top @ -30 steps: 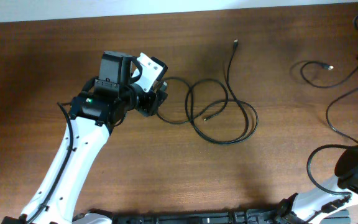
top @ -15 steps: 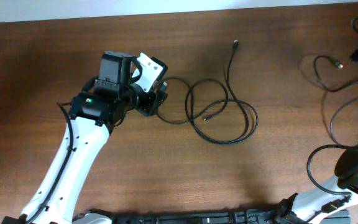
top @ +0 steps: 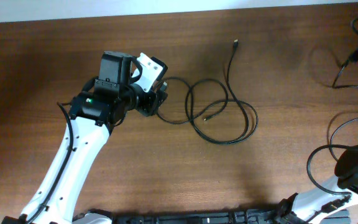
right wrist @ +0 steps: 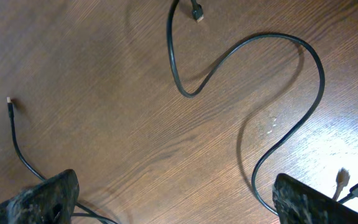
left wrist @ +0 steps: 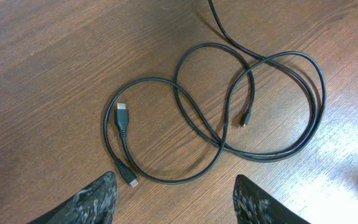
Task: Untangle cables
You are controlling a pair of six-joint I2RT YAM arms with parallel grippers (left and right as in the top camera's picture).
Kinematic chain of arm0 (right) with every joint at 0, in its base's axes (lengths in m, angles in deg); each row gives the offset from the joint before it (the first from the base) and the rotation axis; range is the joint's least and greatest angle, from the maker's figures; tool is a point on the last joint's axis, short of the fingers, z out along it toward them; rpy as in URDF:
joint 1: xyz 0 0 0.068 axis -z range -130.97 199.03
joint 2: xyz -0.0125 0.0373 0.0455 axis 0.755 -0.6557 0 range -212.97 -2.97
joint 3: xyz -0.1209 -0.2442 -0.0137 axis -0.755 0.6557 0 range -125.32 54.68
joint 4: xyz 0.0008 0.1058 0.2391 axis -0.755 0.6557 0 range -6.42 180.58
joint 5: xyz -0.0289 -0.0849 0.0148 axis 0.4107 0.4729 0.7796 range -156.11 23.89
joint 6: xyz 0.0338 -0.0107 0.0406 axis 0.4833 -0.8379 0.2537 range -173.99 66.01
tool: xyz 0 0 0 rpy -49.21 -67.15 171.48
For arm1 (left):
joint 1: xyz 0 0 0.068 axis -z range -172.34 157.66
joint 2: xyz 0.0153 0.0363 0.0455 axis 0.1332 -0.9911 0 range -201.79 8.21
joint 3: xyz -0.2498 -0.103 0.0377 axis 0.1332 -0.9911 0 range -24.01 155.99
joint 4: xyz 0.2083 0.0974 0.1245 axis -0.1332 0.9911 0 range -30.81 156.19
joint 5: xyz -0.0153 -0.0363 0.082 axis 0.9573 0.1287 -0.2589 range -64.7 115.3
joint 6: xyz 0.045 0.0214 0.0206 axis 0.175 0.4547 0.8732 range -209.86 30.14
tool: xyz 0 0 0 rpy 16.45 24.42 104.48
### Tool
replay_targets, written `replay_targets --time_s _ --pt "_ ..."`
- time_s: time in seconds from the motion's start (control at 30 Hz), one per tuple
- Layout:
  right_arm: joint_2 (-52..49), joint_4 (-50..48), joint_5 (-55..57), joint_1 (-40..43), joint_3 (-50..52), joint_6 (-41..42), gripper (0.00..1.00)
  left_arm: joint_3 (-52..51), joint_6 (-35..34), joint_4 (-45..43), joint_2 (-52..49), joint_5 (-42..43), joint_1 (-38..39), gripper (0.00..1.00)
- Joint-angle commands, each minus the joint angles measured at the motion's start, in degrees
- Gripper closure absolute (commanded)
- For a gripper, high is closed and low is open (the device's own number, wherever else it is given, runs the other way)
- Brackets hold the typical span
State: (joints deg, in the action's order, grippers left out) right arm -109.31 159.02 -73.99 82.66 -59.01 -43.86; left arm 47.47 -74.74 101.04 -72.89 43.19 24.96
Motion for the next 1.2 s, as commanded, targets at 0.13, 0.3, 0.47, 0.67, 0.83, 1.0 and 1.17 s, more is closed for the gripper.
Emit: replay_targets --time_s 0.13,0.3,0.47,0.67,0.83,1.0,1.17 --pt "-0.28 0.28 -0.57 0.09 -0.85 -0.24 0.01 0.87 -0.96 0.07 1.07 -0.33 0.07 0.40" --pt "-1.36 -0.52 -0.57 0.09 -0.85 -0.24 0.25 0.87 -0.96 0.07 1.07 -0.31 0.07 0.40" --pt "-5.09 -4.15 -0.72 -1.05 -0.81 -0.26 0.30 0.87 -0.98 0.07 1.07 -0.31 0.07 0.40" --pt "-11.65 -11.93 -0.61 -2.78 -0.76 -0.24 0.30 0.87 -1.01 0.44 1.07 -0.24 0.07 0.40" --pt "-15.58 -16.37 -0.48 -2.97 -0.76 -0.22 0.39 0.87 -1.86 0.48 1.07 -0.13 0.07 0.39" --pt "-18.95 -17.92 1.01 -3.10 -0.74 -0.22 0.39 0.87 -1.86 0.50 1.07 -0.13 0.07 0.39" --pt "-21.79 -18.08 0.81 -3.61 -0.74 -0.22 0.48 0.87 -1.88 0.50 1.07 -0.13 0.07 0.39"
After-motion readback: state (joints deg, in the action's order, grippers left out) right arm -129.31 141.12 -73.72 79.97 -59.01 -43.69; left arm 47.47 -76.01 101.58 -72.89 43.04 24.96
